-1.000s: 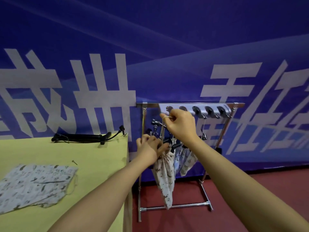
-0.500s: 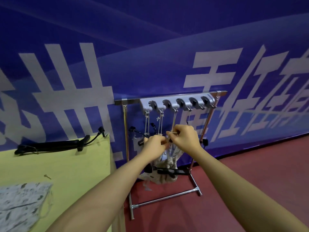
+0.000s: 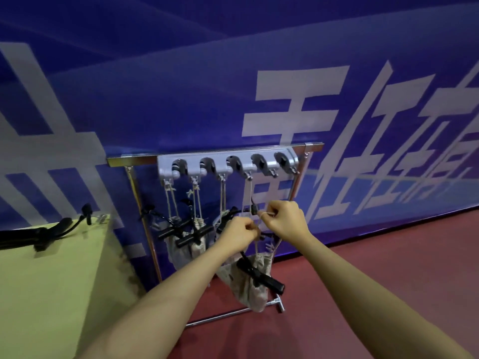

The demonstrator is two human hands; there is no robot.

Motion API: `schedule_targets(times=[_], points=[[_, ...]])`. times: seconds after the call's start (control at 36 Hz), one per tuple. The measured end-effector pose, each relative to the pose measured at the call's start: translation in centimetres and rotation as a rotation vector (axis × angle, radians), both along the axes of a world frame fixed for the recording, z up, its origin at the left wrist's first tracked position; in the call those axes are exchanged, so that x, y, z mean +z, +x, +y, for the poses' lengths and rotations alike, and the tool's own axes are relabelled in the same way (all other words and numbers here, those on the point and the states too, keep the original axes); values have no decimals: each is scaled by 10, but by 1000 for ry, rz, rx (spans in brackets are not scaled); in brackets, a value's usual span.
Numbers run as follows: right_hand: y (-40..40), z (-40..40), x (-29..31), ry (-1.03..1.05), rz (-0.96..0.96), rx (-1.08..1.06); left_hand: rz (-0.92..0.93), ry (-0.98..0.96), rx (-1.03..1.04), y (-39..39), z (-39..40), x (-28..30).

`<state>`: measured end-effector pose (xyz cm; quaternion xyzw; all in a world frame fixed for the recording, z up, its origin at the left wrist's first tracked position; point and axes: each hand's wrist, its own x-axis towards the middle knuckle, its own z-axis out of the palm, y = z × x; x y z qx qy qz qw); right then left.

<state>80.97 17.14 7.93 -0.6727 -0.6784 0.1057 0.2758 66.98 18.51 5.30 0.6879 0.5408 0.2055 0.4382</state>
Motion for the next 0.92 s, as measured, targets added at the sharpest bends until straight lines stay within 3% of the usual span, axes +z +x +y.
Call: schedule_targets(times=[0.22,0.61,0.75,0.92], points=[[63,48,-10,-82,16,75,-28,-1,145,62,30,-9],[100,125,-5,-58,321,180,-109,66,496,118,96,12],[96,150,-17,2,314,132,-85,65,566,126,124,6],[95,164,-33,-72,238,78,22,80,642,134,140,-10]])
